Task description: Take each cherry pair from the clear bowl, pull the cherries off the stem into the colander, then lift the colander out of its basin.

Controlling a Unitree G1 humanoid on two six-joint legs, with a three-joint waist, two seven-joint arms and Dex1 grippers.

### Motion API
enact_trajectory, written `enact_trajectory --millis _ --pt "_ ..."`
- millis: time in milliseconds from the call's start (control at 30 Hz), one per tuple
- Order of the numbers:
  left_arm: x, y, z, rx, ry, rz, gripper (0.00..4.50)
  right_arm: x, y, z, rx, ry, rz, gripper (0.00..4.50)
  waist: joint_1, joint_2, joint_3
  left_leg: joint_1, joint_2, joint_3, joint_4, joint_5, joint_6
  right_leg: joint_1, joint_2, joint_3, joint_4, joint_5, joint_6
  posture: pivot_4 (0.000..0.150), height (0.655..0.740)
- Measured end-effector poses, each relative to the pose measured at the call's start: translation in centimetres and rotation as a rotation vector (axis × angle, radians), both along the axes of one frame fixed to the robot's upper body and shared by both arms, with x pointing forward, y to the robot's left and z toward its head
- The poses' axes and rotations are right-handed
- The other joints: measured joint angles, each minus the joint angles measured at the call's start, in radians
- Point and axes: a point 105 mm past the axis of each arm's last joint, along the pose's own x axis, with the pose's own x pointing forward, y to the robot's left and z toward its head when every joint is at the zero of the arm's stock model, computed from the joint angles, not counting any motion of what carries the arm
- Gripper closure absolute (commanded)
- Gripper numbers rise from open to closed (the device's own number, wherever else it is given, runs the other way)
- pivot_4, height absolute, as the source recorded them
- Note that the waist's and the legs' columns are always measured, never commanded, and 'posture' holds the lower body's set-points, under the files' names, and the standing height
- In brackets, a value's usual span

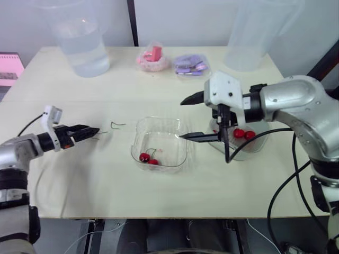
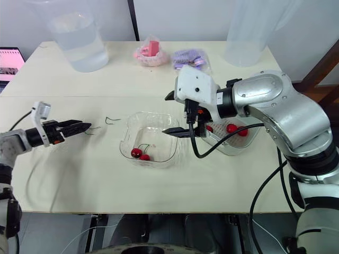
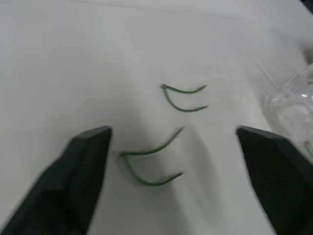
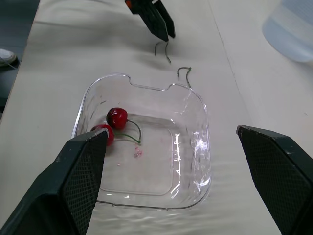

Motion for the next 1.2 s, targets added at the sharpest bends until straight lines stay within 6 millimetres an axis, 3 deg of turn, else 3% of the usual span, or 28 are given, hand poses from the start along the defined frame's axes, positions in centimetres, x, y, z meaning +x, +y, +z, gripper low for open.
enact_trajectory --millis 167,333,500,667,767,833,967,1200 --pt "-0.5 2.2 1.9 0.08 -0.062 0.039 0.06 0.1 -0.2 -0.3 -0.001 0.011 -0.009 0.0 0.002 0.0 0.0 0.0 0.0 0.0 0.0 0.0 0.0 0.0 0.0 0.0 0.0 0.0 0.0 0.15 0.7367" --pt "-0.9 2.8 3.8 0.158 -0.143 0.0 0.06 0.4 -0.6 -0.4 -0.008 0.003 -0.021 0.0 0.004 0.0 0.0 0.0 0.0 0.001 0.0 0.0 0.0 0.0 0.0 0.0 0.0 0.0 0.0 0.15 0.7367" --pt "-1.7 -0.3 5.8 0.219 -0.261 -0.193 0.06 0.8 -1.9 -0.8 -0.033 0.024 -0.055 0.0 0.004 0.0 0.0 -0.001 0.0 0.001 0.0 0.0 0.0 0.0 -0.001 0.0 0.0 0.0 0.0 0.15 0.7367" --pt "-4.0 -4.6 7.5 0.256 -0.339 -0.434 0.06 0.5 -5.0 -2.0 -0.091 0.089 -0.123 0.0 0.004 -0.001 0.0 -0.001 0.0 0.001 -0.001 0.0 0.0 -0.001 0.0 0.0 -0.001 0.0 0.0 0.15 0.7367" --pt "-5.8 -6.3 9.9 0.304 -0.397 -0.543 0.06 -0.1 -6.9 -2.1 -0.129 0.11 -0.153 0.0 0.001 0.0 0.0 0.0 0.001 0.002 -0.001 0.0 0.0 -0.001 0.0 0.001 0.0 0.0 0.0 0.15 0.7367" --pt "-7.0 -6.7 10.7 0.346 -0.411 -0.596 0.06 -0.8 -8.3 -2.2 -0.166 0.123 -0.166 0.0 -0.002 0.0 0.0 0.001 0.001 0.003 -0.001 0.0 0.0 0.0 0.0 0.002 0.0 0.0 0.0 0.15 0.7367" --pt "-8.6 -6.7 9.8 0.388 -0.363 -0.685 0.06 -1.2 -10.7 -1.9 -0.211 0.138 -0.216 0.0 -0.002 0.0 0.0 0.002 0.001 0.003 0.0 0.0 0.0 0.0 0.0 0.002 0.0 -0.002 -0.003 0.15 0.7367" --pt "-8.4 -6.9 10.3 0.42 -0.406 -0.696 0.06 -1.0 -11.2 -1.4 -0.204 0.106 -0.231 0.0 -0.001 0.0 0.0 0.002 0.001 0.004 0.0 0.0 0.0 0.0 0.0 0.003 0.0 -0.002 -0.004 0.15 0.7367"
